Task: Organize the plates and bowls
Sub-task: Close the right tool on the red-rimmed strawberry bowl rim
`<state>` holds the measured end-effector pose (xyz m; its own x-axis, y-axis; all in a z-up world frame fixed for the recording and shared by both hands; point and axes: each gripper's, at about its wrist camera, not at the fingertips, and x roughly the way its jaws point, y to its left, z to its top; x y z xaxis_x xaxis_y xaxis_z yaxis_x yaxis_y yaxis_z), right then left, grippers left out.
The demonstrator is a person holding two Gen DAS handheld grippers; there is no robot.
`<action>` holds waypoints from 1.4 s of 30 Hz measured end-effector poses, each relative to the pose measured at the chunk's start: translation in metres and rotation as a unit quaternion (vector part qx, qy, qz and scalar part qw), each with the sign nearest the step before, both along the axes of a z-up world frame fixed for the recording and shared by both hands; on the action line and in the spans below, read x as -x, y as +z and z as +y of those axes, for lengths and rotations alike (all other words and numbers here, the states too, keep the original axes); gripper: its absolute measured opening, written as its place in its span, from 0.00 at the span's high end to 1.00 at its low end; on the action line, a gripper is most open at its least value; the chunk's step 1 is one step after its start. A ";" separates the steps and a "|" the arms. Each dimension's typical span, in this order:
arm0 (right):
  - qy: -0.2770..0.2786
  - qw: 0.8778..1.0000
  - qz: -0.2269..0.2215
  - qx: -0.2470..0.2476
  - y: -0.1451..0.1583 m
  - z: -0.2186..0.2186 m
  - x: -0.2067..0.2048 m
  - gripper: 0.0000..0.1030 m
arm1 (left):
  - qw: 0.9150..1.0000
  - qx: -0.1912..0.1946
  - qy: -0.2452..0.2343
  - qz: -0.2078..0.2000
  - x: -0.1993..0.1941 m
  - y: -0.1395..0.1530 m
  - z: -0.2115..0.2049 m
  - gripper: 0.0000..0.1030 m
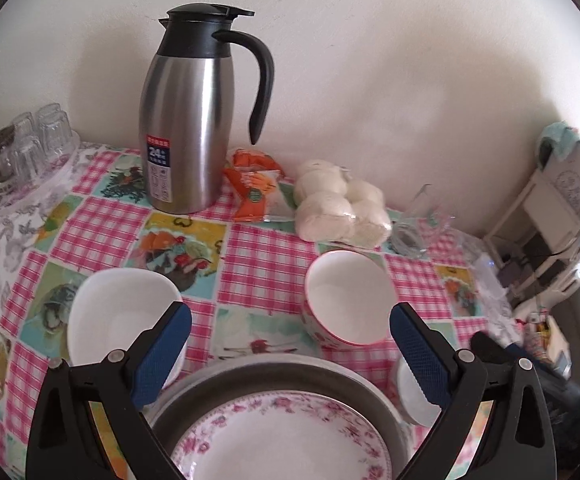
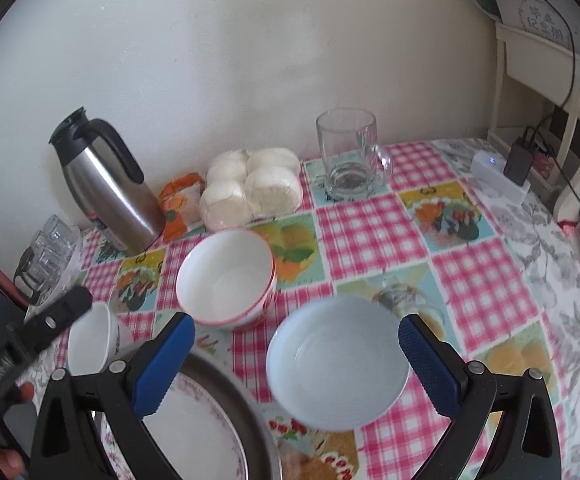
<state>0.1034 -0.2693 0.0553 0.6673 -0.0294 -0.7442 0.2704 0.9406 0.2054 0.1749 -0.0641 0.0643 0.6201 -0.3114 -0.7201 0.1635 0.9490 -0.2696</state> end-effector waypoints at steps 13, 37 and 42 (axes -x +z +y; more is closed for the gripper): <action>0.008 0.999 0.037 0.019 0.004 -0.009 -0.052 0.12 | 0.998 0.012 -0.019 0.057 -0.038 -0.031 -0.021 0.21; 0.028 0.992 0.123 -0.006 -0.080 0.003 -0.107 0.72 | 0.990 0.020 -0.044 0.132 -0.079 -0.086 -0.054 0.68; 0.033 0.991 0.131 -0.007 -0.091 0.006 -0.112 0.73 | 0.988 0.014 -0.045 0.148 -0.080 -0.094 -0.059 0.73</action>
